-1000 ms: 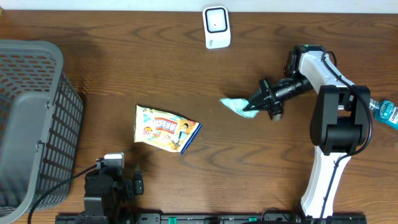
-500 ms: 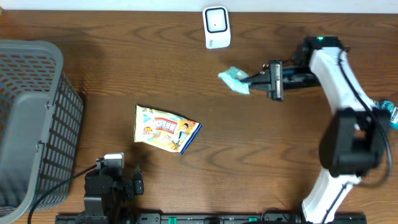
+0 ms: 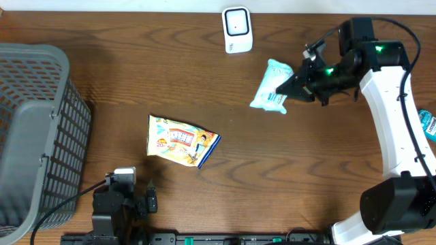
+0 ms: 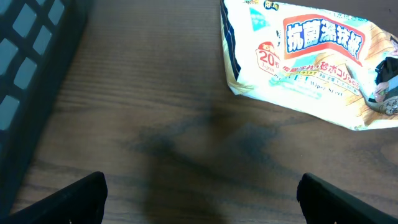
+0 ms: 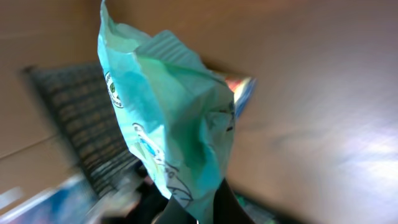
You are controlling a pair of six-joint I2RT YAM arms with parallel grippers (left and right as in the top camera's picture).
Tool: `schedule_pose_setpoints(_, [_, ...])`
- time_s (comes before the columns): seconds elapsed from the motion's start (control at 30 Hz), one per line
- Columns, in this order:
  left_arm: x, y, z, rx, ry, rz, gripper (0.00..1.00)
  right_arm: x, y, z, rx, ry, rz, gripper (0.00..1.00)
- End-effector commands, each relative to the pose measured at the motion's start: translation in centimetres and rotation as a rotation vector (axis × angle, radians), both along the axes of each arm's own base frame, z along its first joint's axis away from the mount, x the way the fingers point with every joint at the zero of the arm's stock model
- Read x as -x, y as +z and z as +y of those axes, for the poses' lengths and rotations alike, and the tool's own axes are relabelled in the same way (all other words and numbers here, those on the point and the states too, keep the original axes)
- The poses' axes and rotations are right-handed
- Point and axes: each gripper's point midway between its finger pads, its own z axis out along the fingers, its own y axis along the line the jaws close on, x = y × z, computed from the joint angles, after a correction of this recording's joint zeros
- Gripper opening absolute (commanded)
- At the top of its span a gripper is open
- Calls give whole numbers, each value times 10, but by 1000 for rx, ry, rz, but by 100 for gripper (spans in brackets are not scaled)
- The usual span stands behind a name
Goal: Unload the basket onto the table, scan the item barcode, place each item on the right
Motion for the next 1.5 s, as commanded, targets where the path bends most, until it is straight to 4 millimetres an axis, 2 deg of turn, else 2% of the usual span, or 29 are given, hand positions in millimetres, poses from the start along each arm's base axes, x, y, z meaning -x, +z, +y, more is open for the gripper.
schedule_pose_setpoints(0.0, [7,-8,-1,8,0,40,98,-15,-16,-21,233,-20,-95,1])
schedule_pose_setpoints(0.1, [7,-8,-1,8,0,40,98,-28,-12,-7,229,-8,-163,4])
schedule_pose_setpoints(0.17, [7,-8,-1,8,0,40,98,-40,-9,6,233,11,-240,9])
schedule_pose_setpoints(0.3, [7,-8,-1,8,0,40,97,-63,-6,29,263,34,-369,9])
schedule_pose_setpoints(0.4, [7,-8,-1,8,0,40,98,-76,-5,50,239,41,-426,1])
schedule_pose_setpoints(0.47, [7,-8,-1,8,0,40,98,-88,-4,61,213,22,-458,1])
schedule_pose_setpoints(0.57, [7,-8,-1,8,0,40,98,-100,-10,66,189,-21,-443,1])
schedule_pose_setpoints(0.6, [7,-8,-1,8,0,40,98,-100,-13,66,189,-26,-431,6])
schedule_pose_setpoints(0.63, [7,-8,-1,8,0,40,98,-101,-19,65,197,-24,-419,17])
schedule_pose_setpoints(0.67, [7,-8,-1,8,0,40,98,-101,-24,62,218,-30,-406,35])
schedule_pose_setpoints(0.7, [7,-8,-1,8,0,40,98,-102,-32,57,252,-42,-393,44])
schedule_pose_setpoints(0.8, [7,-8,-1,8,0,40,98,-106,-49,42,377,-22,-407,48])
schedule_pose_setpoints(0.87, [7,-8,-1,8,0,40,98,-108,-60,38,449,87,-465,47])
schedule_pose_setpoints(0.97, [7,-8,-1,8,0,40,98,-111,-78,36,514,232,-519,53])
schedule_pose_setpoints(1.07, [7,-8,-1,8,0,40,98,-123,-102,14,643,217,-498,46])
schedule_pose_setpoints(1.13, [7,-8,-1,8,0,40,98,-127,-111,3,699,202,-480,69])
schedule_pose_setpoints(1.2, [7,-8,-1,8,0,40,98,-131,-121,-1,719,198,-467,71])
schedule_pose_setpoints(1.27, [7,-8,-1,8,0,40,98,-135,-132,-1,719,200,-460,86])
schedule_pose_setpoints(1.3, [7,-8,-1,8,0,40,98,-137,-140,0,722,205,-454,88])
schedule_pose_setpoints(1.33, [7,-8,-1,8,0,40,97,-139,-146,0,725,219,-456,86])
schedule_pose_setpoints(1.4, [7,-8,-1,8,0,40,98,-141,-163,1,734,252,-449,73])
schedule_pose_setpoints(1.47, [7,-8,-1,8,0,40,98,-141,-179,0,739,268,-427,52])
